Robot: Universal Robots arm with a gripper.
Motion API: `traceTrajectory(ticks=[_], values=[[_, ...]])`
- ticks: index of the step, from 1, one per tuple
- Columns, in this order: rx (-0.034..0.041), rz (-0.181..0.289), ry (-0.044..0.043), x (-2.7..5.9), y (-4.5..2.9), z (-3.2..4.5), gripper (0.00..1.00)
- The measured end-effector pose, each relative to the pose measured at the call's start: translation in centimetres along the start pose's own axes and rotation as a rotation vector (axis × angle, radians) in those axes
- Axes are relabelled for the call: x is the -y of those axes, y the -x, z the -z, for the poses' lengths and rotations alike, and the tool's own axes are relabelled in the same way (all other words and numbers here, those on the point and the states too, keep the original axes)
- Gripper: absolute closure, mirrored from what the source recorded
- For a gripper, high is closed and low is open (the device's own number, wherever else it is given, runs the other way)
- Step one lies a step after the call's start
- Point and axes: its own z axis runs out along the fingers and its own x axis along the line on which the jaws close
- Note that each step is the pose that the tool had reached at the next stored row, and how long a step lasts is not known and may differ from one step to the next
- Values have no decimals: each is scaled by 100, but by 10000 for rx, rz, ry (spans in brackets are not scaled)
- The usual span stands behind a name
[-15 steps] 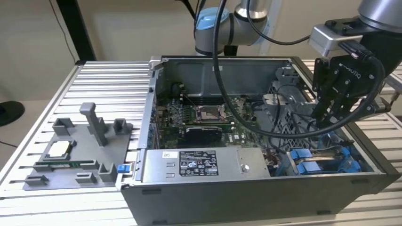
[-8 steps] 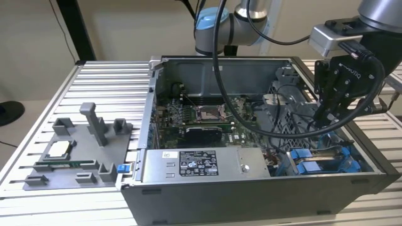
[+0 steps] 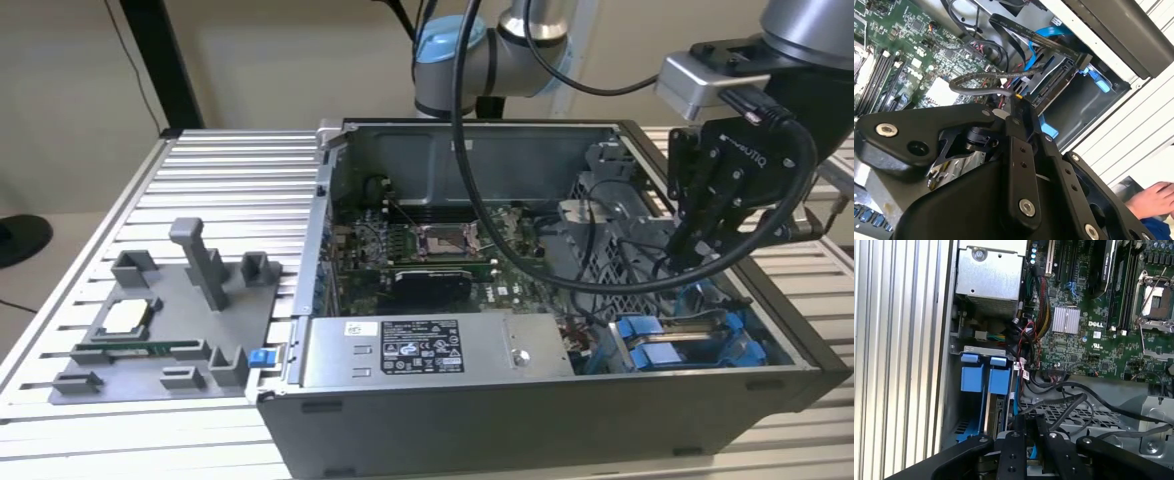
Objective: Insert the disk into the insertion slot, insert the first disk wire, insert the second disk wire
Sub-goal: 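Insert the first disk wire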
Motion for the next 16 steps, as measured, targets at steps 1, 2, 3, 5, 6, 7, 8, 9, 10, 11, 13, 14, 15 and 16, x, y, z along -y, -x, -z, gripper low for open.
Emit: traceTrajectory(ticks=[1,2,3,5,6,7,8,9,10,11,13,14,15,16], values=[[0,-1,0,0,0,0,100],[0,0,0,0,0,0,100],[0,0,0,0,0,0,100],[-2,-1,3,0,-10,0,100],[-1,-1,6,2,-20,-1,100],[1,0,10,4,-29,-2,100],[0,-1,14,6,-40,-1,100],[1,-1,18,9,-55,-2,100],[2,-1,22,11,-71,-2,100],[2,-1,27,14,-89,-2,100],[3,-1,41,21,-122,-2,100],[3,-1,51,24,-140,-2,100],[4,-2,62,27,-158,-2,100],[6,-2,75,30,-178,-3,100]])
